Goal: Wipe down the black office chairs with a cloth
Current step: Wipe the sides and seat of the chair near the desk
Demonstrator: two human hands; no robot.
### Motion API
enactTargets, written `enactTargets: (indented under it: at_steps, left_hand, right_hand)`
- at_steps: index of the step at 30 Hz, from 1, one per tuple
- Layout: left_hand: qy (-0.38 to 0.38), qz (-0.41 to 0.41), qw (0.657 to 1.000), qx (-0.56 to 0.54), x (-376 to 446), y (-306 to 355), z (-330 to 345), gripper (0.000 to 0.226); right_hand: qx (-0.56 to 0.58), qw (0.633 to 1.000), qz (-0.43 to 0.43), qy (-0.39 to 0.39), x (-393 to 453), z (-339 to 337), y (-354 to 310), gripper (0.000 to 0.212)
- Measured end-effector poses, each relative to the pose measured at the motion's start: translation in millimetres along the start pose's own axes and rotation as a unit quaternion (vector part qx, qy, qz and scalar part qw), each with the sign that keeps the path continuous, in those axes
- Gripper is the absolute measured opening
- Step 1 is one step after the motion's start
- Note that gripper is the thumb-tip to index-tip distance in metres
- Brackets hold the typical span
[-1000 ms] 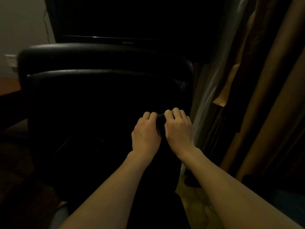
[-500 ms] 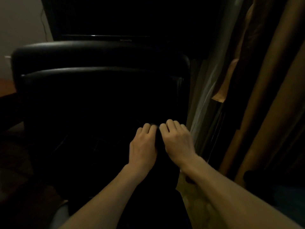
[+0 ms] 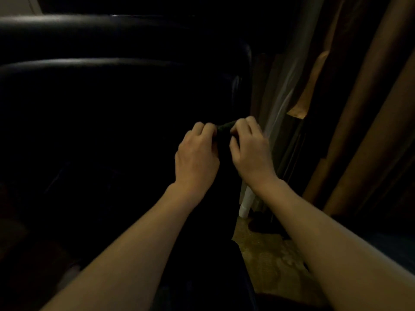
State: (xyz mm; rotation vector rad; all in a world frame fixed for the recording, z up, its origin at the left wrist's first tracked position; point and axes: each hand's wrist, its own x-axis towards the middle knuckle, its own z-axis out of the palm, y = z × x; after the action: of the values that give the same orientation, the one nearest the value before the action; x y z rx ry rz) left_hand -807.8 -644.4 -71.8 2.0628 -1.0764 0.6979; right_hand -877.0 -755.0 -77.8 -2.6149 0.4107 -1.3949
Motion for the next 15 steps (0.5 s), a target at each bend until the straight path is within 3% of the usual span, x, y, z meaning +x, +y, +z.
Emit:
enactTargets:
  at_steps: [3, 6, 11, 15]
  left_hand:
    - [-0.012, -0.012, 1.000, 0.001, -20, 2, 7, 0.019]
    - [-0.032, -0.024, 0.999, -0.004, -41, -2, 12, 0.020]
    - [-0.074, -0.042, 0.996, -0.001, -84, -12, 26, 0.027]
    - [-0.131, -0.052, 0.990, -0.011, -125, -25, 40, 0.037]
  right_hand:
    - [0.005, 0.999, 0.032, 0.023, -26, 8, 0, 0.023]
    - [0.034, 0.998, 0.050, 0.031, -49, 16, -5, 0.023]
    - [0.026, 0.998, 0.055, 0.026, -93, 33, -5, 0.008]
    - [-0.011, 0.999, 0.028, -0.027, -134, 44, -2, 0.003]
